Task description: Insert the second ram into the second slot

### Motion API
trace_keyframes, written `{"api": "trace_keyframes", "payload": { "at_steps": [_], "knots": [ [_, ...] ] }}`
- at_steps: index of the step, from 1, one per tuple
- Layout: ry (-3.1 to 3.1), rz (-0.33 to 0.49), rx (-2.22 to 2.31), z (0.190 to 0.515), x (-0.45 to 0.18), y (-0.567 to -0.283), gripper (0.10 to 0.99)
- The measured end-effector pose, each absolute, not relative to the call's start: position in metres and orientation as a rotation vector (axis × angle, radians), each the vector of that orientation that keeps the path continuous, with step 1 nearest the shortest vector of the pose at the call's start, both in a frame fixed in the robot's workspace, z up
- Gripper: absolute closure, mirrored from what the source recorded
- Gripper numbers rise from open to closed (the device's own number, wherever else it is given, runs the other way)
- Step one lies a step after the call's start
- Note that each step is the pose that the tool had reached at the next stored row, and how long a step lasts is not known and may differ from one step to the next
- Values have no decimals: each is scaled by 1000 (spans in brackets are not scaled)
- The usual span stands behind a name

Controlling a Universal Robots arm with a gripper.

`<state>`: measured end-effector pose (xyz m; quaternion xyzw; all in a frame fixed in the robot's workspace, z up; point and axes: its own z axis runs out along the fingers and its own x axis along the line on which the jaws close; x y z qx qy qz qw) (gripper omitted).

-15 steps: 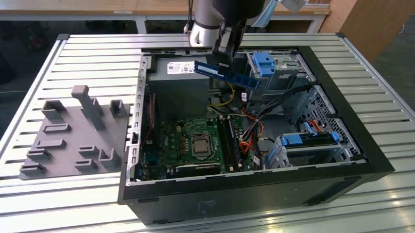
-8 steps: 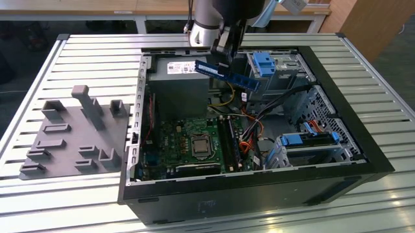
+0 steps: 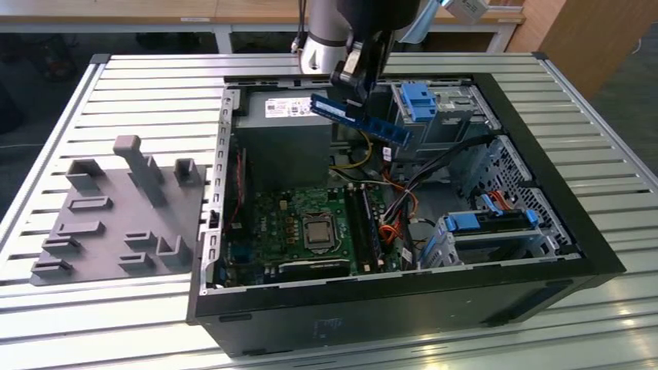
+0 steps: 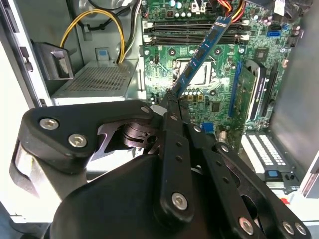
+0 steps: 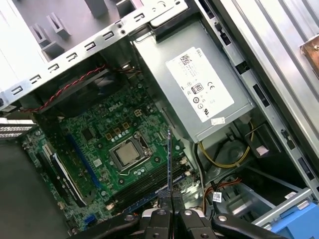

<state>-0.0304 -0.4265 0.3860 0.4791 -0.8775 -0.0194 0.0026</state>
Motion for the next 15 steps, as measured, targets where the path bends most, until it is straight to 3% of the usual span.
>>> {"api": "trace_keyframes", "payload": {
  "at_steps": [15],
  "knots": [
    [-2830, -61, 1355, 386, -30, -427, 965]
  ]
}}
